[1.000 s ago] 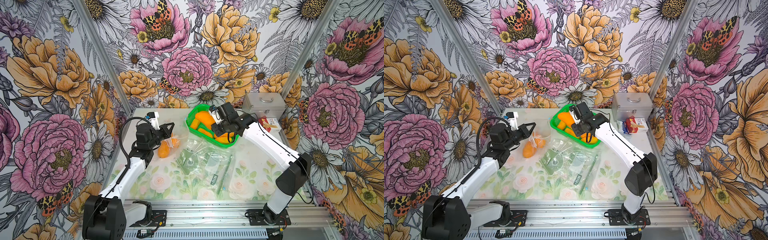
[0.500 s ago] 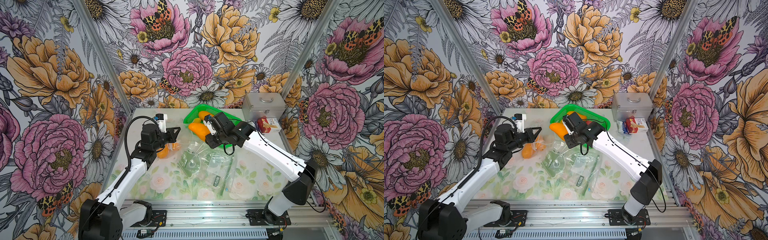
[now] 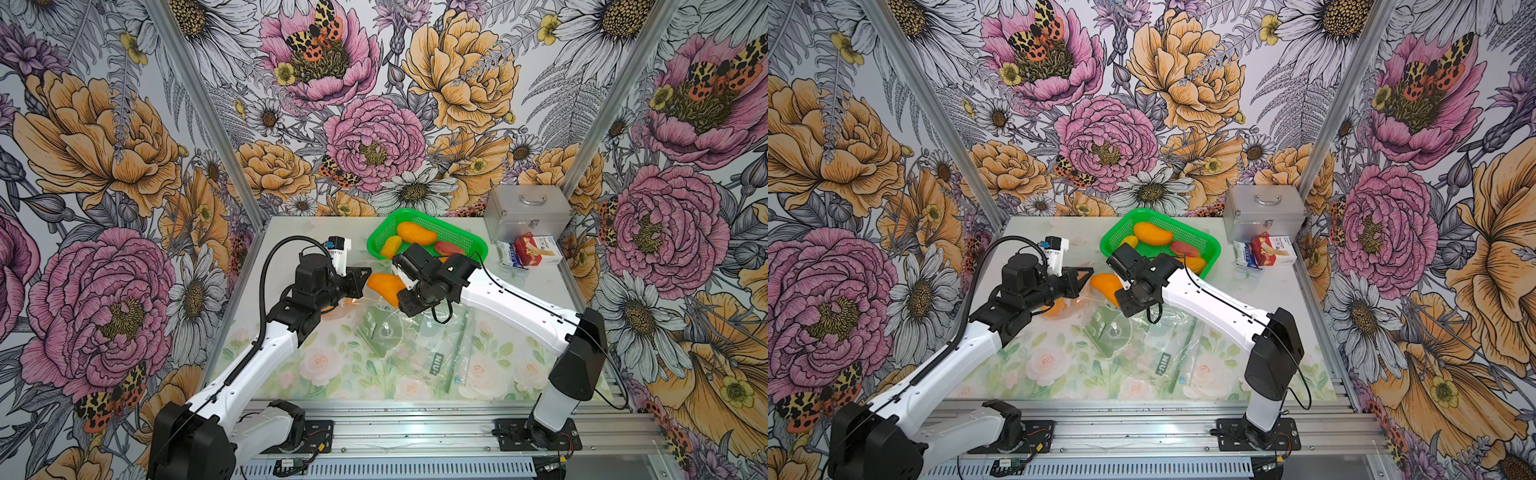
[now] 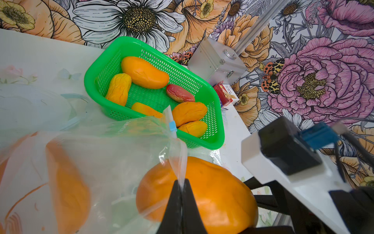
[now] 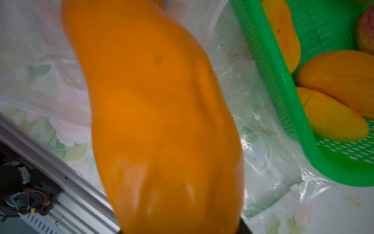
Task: Place the mango in a zip-top bag and seal the zipper
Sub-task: Place the mango in the zipper food storage bag.
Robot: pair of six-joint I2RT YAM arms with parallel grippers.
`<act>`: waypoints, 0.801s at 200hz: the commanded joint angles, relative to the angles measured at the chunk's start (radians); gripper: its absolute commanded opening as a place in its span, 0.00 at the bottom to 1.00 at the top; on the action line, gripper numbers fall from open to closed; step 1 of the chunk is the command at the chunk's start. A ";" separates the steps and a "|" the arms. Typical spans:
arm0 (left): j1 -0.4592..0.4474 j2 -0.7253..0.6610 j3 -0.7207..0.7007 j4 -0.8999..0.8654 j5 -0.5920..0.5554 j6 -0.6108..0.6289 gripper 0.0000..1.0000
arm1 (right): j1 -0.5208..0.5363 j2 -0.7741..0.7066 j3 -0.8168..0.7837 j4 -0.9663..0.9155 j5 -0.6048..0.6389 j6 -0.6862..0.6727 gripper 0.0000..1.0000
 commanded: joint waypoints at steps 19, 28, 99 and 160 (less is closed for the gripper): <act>-0.058 -0.055 -0.019 -0.027 -0.062 0.020 0.00 | 0.000 0.066 0.085 -0.001 -0.005 0.027 0.00; -0.069 -0.060 -0.028 -0.027 -0.075 0.015 0.00 | 0.000 0.080 0.106 -0.001 -0.005 0.029 0.00; -0.087 -0.061 -0.082 -0.005 -0.097 -0.009 0.00 | 0.000 0.136 0.209 0.003 -0.018 0.035 0.14; -0.087 -0.052 -0.078 0.068 -0.054 -0.077 0.00 | -0.002 0.224 0.295 0.046 -0.018 0.051 0.32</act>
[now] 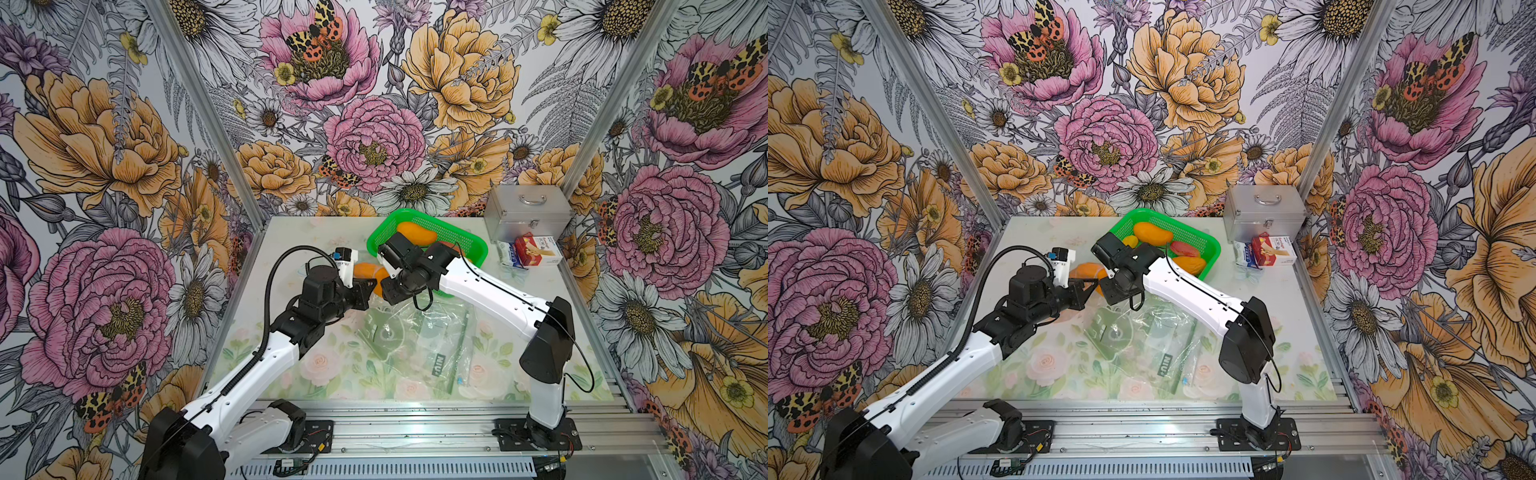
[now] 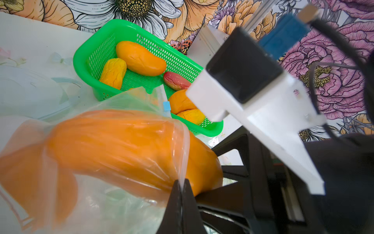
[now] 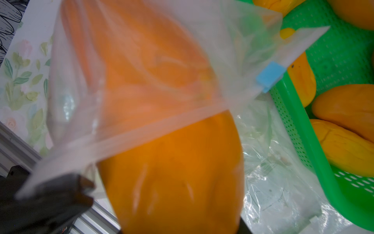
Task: Place the mango in a zip-top bag and seal the zipper
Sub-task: Place the mango in the zipper food storage bag.
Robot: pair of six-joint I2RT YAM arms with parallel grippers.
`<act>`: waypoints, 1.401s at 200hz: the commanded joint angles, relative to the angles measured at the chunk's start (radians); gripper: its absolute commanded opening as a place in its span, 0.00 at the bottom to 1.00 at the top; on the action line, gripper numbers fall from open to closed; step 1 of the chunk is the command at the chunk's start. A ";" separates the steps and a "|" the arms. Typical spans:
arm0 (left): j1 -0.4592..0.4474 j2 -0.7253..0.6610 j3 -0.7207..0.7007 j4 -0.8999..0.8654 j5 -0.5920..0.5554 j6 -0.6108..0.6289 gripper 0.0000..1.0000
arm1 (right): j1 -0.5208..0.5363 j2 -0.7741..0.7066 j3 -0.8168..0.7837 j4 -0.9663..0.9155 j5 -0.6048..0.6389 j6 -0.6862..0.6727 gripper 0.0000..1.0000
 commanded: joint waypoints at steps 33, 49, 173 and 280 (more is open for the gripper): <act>0.007 -0.033 -0.034 0.093 0.008 -0.107 0.00 | -0.003 0.032 0.046 0.087 -0.027 0.034 0.47; 0.025 -0.039 -0.048 0.127 0.015 -0.143 0.00 | -0.004 0.026 0.043 0.089 -0.026 0.035 0.54; 0.125 -0.004 -0.041 0.224 0.059 -0.246 0.00 | -0.017 -0.209 -0.199 0.298 0.097 0.168 0.65; 0.145 -0.023 -0.048 0.235 0.055 -0.246 0.00 | -0.037 -0.162 -0.458 0.688 -0.055 0.406 0.51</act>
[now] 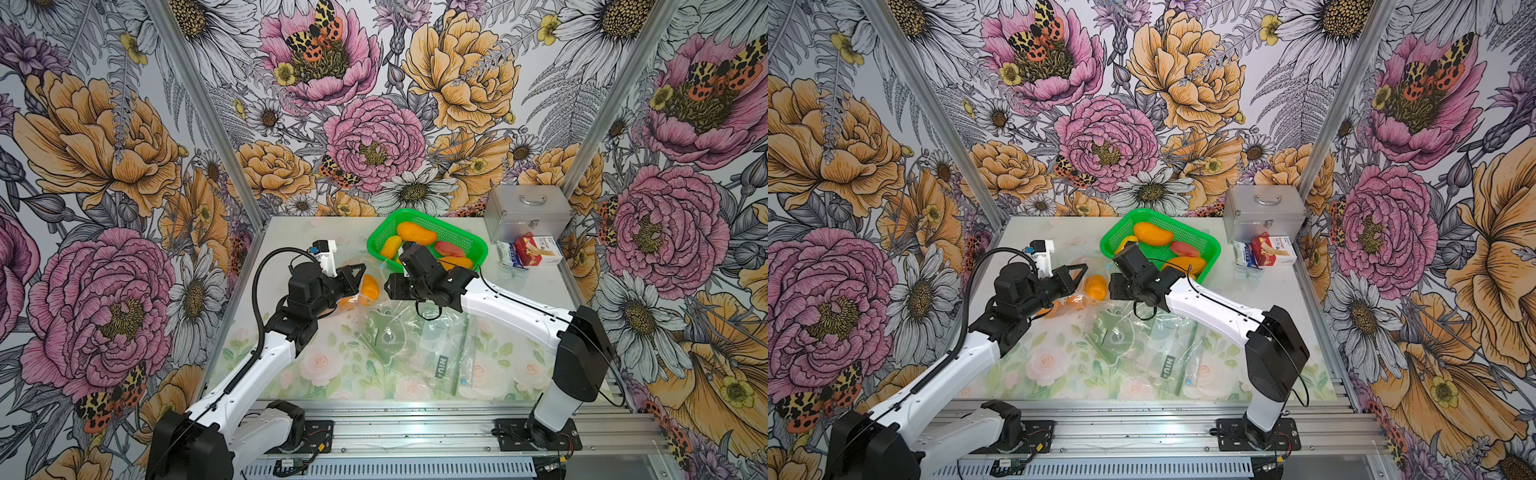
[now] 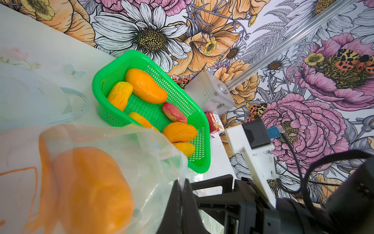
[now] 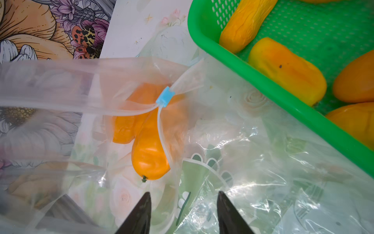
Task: Place the mango in a zip-top bag and seal the zipper
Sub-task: Place the mango in the zipper food storage bag, then pick up the zipper food storage bag at the center of the board.
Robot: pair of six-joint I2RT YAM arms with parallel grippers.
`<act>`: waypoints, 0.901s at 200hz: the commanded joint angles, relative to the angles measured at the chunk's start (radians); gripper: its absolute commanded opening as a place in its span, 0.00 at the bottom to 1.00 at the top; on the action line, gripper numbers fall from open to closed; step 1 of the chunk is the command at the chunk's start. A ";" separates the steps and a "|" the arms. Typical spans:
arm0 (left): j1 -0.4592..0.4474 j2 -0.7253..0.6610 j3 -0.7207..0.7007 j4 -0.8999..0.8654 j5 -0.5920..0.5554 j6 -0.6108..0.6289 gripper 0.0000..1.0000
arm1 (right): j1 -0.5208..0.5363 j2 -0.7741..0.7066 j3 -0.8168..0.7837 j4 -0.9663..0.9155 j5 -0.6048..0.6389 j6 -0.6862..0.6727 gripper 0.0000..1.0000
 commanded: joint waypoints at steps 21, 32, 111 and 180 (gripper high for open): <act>0.018 -0.030 -0.012 0.047 0.009 -0.012 0.00 | -0.006 0.089 0.055 0.104 -0.068 0.028 0.39; 0.019 -0.034 -0.012 0.046 0.004 -0.011 0.00 | -0.010 0.108 0.081 0.104 -0.081 0.014 0.26; 0.097 -0.105 0.056 0.044 -0.009 0.024 0.00 | -0.018 0.176 0.421 0.036 -0.128 -0.232 0.00; 0.141 -0.173 0.235 0.038 0.074 0.076 0.00 | -0.018 0.266 0.850 -0.116 -0.166 -0.356 0.00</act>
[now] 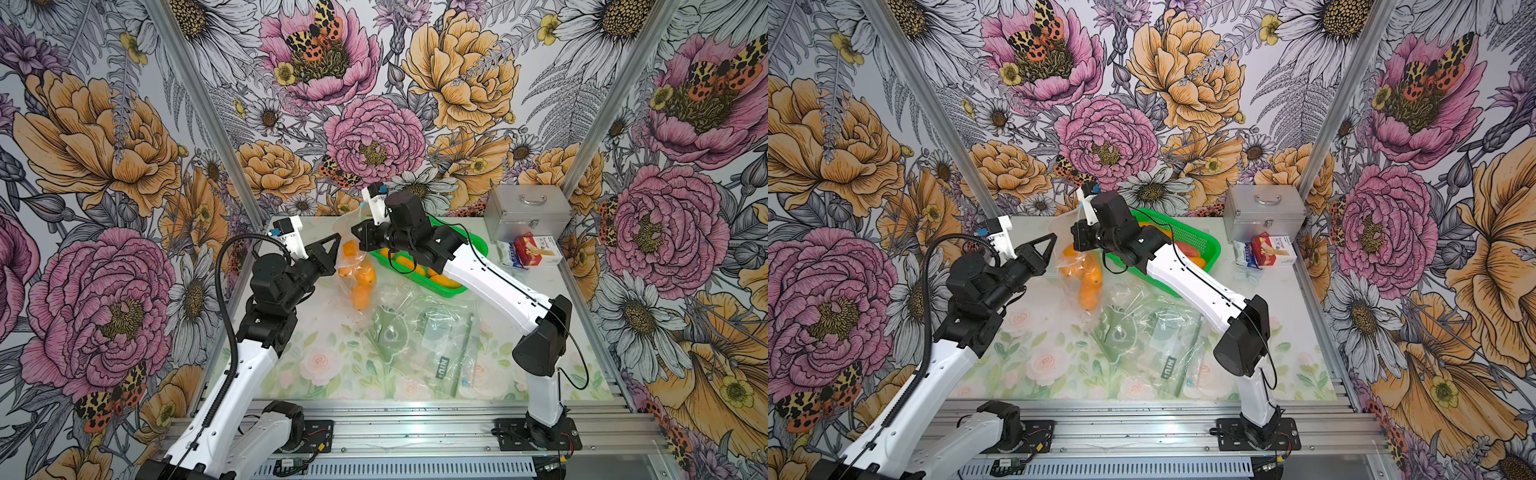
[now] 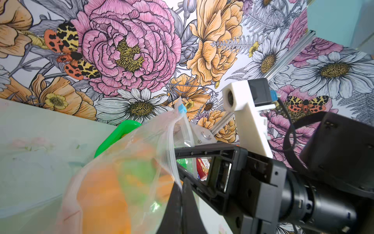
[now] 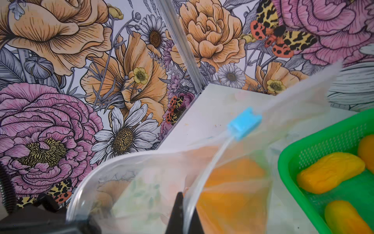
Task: Place the mango in a zip-top bag and seal the zipper
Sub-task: Pick up the zipper food storage bag at the center of the board, then place the zipper food storage bag in the zipper food storage bag.
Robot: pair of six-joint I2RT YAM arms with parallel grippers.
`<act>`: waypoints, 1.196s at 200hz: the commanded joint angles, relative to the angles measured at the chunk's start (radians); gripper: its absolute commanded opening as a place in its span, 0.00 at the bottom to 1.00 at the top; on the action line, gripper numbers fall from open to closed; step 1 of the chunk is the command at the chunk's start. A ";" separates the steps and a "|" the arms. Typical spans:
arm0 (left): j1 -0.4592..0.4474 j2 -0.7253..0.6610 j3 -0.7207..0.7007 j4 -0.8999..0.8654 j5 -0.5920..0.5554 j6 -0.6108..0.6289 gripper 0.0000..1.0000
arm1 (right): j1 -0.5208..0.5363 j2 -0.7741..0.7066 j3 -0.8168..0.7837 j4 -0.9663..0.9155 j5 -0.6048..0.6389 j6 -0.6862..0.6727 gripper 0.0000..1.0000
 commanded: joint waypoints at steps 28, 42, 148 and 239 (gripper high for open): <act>0.022 -0.048 0.090 0.029 0.065 0.025 0.00 | -0.005 0.023 0.211 -0.113 -0.036 -0.110 0.00; 0.019 -0.041 0.107 0.036 0.098 -0.001 0.00 | -0.006 0.018 0.238 -0.142 -0.034 -0.127 0.00; -0.011 -0.048 0.150 0.157 0.372 -0.163 0.52 | -0.005 -0.181 0.128 -0.409 0.064 -0.380 0.00; 0.144 -0.074 0.082 0.157 0.371 -0.196 0.58 | -0.072 -0.353 0.001 -0.605 -0.089 -0.694 0.00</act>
